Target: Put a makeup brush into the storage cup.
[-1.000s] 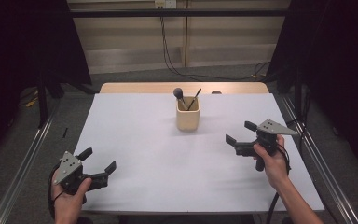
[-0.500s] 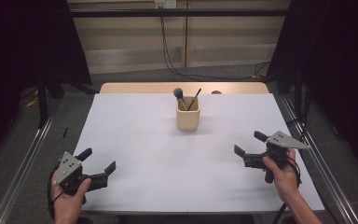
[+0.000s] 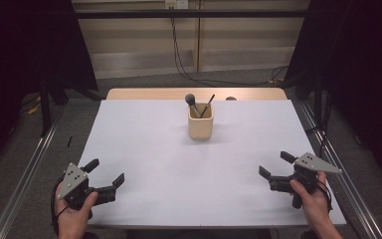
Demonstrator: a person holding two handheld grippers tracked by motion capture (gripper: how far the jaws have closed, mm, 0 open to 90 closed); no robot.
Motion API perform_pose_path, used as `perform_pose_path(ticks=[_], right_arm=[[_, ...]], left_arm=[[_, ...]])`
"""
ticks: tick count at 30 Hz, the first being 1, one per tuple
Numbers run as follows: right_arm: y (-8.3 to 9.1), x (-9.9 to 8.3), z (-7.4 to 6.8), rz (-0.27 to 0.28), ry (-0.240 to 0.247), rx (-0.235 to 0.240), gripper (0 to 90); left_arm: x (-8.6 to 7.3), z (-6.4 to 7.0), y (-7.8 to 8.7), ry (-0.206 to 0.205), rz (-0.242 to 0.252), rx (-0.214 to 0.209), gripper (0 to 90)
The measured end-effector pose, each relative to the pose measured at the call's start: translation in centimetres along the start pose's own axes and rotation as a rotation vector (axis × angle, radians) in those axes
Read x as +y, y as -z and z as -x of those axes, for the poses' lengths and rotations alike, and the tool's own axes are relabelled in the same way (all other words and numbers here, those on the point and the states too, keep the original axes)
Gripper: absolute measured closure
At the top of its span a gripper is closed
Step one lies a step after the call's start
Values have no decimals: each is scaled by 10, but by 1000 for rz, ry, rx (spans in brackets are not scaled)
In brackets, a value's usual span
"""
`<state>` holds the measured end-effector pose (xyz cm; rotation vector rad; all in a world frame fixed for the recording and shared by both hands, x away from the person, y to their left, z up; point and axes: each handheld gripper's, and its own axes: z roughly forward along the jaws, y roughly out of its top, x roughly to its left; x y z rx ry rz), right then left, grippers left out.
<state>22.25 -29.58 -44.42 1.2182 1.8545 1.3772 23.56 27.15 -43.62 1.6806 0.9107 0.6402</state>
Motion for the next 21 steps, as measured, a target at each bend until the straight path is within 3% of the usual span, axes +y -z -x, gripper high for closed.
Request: perform_pose_path(ticks=[21], right_arm=[[10, -12, 0, -20, 5, 1, 14]], left_arm=[[-1, -2, -1, 1, -12, 2, 26]])
